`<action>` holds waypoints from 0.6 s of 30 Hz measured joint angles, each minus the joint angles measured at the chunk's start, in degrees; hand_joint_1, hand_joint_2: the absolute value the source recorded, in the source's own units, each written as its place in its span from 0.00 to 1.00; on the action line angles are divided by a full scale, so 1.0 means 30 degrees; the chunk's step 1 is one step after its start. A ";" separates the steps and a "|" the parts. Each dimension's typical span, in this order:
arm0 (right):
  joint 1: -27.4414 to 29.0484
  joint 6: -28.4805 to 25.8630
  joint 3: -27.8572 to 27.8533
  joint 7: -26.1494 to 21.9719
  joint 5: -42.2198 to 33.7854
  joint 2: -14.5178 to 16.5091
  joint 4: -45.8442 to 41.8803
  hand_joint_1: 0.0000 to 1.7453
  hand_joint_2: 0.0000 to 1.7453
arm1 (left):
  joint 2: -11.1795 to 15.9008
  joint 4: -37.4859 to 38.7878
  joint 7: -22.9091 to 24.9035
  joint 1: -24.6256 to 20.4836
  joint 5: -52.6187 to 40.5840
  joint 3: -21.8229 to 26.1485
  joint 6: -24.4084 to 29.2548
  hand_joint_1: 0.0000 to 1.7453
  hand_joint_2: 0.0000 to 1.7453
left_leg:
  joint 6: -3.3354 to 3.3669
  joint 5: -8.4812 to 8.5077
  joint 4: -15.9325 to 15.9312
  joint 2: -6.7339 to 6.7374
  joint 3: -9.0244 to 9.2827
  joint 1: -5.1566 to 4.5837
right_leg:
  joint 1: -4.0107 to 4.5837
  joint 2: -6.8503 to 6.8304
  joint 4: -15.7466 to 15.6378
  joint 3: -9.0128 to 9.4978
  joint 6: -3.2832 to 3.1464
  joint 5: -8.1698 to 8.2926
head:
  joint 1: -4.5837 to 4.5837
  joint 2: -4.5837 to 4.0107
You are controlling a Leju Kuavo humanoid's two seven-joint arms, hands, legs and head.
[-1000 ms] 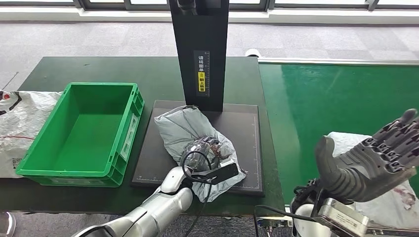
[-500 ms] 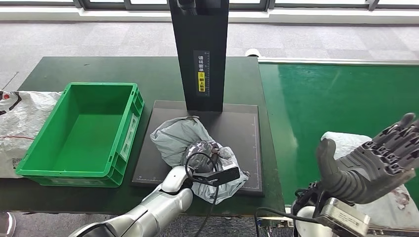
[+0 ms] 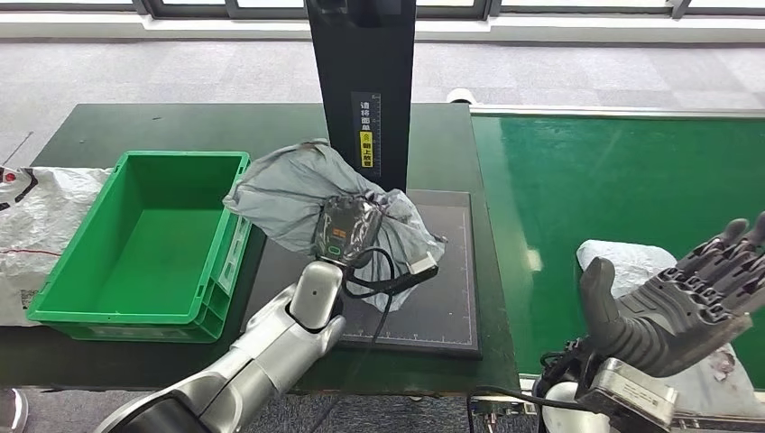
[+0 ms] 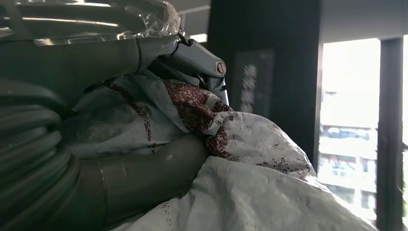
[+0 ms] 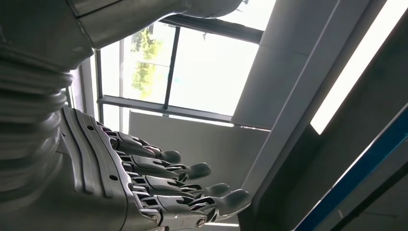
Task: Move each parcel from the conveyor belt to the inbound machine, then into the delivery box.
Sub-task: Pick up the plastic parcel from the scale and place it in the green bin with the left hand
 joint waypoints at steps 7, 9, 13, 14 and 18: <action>0.0321 0.0000 -0.0767 0.0015 -0.0352 0.0002 -0.0005 0.00 1.00 | 0.1665 -0.4270 0.0636 -0.0159 -0.0147 0.0164 0.0000 1.00 1.00 | -0.0008 0.0010 -0.0001 -0.0026 -0.0011 0.0004 | 0.0001 -0.0018 0.0008 -0.0001 -0.0003 -0.0004 | 0.0000 0.0000; 0.0434 0.0000 -0.0967 0.0015 -0.0419 0.0005 -0.0007 0.00 1.00 | 0.2080 -0.5247 0.0908 -0.0160 -0.0149 0.0162 0.0000 1.00 1.00 | -0.0007 0.0008 -0.0001 -0.0026 -0.0014 0.0003 | -0.0002 -0.0018 0.0007 0.0000 -0.0002 -0.0005 | 0.0000 0.0000; 0.0560 0.0000 -0.1177 0.0015 -0.0479 0.0007 -0.0007 0.00 1.00 | 0.2872 -0.6701 0.1430 -0.0104 -0.0149 0.0326 -0.0002 1.00 1.00 | -0.0007 0.0009 -0.0001 -0.0029 -0.0018 0.0003 | -0.0001 -0.0021 0.0007 0.0003 -0.0002 -0.0006 | 0.0000 0.0000; 0.0569 0.0000 -0.1208 0.0013 -0.0508 0.0007 -0.0007 0.00 1.00 | 0.3025 -0.6942 0.1461 -0.0060 -0.0149 0.0508 -0.0002 1.00 1.00 | -0.0007 0.0009 -0.0001 -0.0027 -0.0015 0.0003 | -0.0001 -0.0018 0.0007 0.0002 -0.0002 -0.0005 | 0.0000 0.0000; 0.0591 0.0000 -0.1271 0.0007 -0.0597 0.0007 -0.0007 0.00 1.00 | 0.3493 -0.7760 0.1146 0.0208 -0.0148 0.1577 -0.0002 1.00 1.00 | -0.0009 0.0013 -0.0001 -0.0026 -0.0012 0.0004 | 0.0003 -0.0014 0.0009 0.0004 -0.0003 -0.0005 | 0.0000 0.0000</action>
